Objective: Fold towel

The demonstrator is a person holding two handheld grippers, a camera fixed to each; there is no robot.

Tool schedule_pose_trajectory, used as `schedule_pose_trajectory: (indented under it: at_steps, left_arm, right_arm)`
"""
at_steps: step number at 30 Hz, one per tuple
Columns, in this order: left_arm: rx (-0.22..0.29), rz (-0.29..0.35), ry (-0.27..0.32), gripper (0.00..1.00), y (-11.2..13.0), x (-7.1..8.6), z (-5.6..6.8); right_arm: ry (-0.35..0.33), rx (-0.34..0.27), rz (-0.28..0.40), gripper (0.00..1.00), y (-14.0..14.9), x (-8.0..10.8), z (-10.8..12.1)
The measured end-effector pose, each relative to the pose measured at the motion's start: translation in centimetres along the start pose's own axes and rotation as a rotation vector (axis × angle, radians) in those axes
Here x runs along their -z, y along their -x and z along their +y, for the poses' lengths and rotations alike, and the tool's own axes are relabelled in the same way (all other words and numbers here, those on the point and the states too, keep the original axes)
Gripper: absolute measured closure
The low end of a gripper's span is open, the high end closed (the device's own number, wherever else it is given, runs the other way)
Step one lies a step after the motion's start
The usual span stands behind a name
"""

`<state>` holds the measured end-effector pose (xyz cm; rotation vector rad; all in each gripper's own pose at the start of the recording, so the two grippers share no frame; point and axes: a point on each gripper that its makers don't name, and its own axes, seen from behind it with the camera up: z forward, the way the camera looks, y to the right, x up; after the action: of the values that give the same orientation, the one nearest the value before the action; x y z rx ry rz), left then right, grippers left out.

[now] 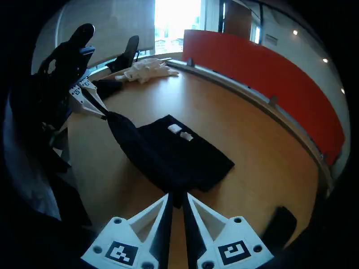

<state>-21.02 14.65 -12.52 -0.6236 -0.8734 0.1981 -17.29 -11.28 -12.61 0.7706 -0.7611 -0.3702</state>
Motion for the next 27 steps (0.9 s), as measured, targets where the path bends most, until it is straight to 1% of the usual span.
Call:
schedule_pose_trajectory:
  at_steps: [8, 18, 21, 27]
  left_arm:
    - [0.011, 0.003, 0.007, 0.88, -0.2, 1.2, 0.3]
    - [0.004, 0.024, 0.018, 0.88, -1.3, 2.6, 0.6]
    - [0.000, 0.025, 0.016, 0.88, -1.5, 2.9, 0.7]
    - [0.006, 0.018, 0.017, 0.88, -1.2, 2.8, 0.8]
  right_arm:
    - [-0.012, -0.001, 0.002, 0.85, -0.5, 1.1, -0.5]
    - [-0.022, 0.005, 0.002, 0.85, -0.9, 2.5, -0.8]
    - [-0.027, 0.010, 0.001, 0.85, -1.0, 2.8, -1.0]
    - [-0.032, 0.020, -0.005, 0.85, -0.8, 2.8, -1.1]
